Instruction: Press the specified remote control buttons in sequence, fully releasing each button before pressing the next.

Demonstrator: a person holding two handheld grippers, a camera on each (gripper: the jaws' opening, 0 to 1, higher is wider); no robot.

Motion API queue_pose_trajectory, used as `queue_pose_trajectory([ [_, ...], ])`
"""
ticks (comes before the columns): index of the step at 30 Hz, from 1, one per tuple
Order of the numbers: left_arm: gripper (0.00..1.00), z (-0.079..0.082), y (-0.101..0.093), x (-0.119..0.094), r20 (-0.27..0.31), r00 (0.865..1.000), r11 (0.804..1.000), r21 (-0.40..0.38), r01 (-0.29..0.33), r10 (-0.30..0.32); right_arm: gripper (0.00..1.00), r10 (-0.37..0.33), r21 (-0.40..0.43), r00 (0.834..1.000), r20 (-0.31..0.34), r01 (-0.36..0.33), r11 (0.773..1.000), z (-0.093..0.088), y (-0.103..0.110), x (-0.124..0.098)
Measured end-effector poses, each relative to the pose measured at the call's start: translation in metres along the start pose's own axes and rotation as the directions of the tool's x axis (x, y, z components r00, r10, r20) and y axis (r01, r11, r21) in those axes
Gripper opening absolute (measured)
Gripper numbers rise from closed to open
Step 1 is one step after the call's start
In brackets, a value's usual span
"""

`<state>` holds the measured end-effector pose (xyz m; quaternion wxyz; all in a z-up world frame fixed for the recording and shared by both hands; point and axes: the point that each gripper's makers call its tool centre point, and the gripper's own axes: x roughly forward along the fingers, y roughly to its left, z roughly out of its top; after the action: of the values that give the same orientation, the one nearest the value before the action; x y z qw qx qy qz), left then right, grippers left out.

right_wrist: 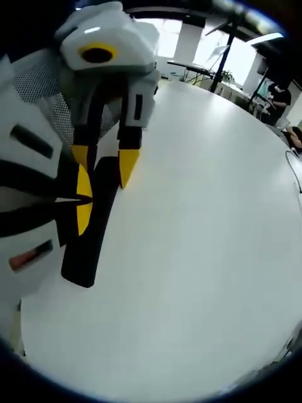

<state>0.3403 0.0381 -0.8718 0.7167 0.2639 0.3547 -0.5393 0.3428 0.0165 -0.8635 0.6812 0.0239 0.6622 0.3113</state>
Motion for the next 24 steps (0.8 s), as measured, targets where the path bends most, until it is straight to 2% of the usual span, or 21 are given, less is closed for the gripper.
queue_pose_trajectory([
  [3, 0.26, 0.0001, -0.0002, 0.0001, -0.004, 1.0, 1.0, 0.005, 0.003, -0.003, 0.0, -0.025, -0.033, 1.0, -0.011, 0.025, 0.999, -0.0023, -0.0018, 0.0026],
  [10, 0.25, 0.0002, -0.0008, -0.0003, -0.006, 1.0, 1.0, 0.011, 0.009, -0.009, 0.0, -0.01, 0.001, 1.0, -0.001, 0.01, 1.0, -0.001, -0.0023, 0.0023],
  [15, 0.25, -0.0016, -0.0007, -0.0017, -0.014, 1.0, 1.0, 0.017, 0.016, -0.016, 0.0, -0.106, -0.064, 0.994, -0.026, 0.104, 0.993, -0.0009, -0.0005, 0.0032],
  [17, 0.25, -0.0035, -0.0003, -0.0028, -0.024, 1.0, 1.0, 0.022, 0.018, -0.017, 0.0, -0.122, -0.074, 0.992, -0.025, 0.12, 0.99, -0.001, 0.0001, 0.0033],
  [22, 0.25, -0.0058, 0.0, -0.0045, -0.033, 0.999, 1.0, 0.022, 0.021, -0.02, 0.0, -0.123, -0.058, 0.992, -0.018, 0.122, 0.991, -0.0009, -0.003, 0.0029],
  [24, 0.25, -0.0059, -0.0001, -0.0044, -0.033, 0.999, 0.999, 0.023, 0.023, -0.022, 0.0, -0.109, -0.023, 0.994, -0.008, 0.108, 0.994, -0.0005, -0.004, 0.0027],
])
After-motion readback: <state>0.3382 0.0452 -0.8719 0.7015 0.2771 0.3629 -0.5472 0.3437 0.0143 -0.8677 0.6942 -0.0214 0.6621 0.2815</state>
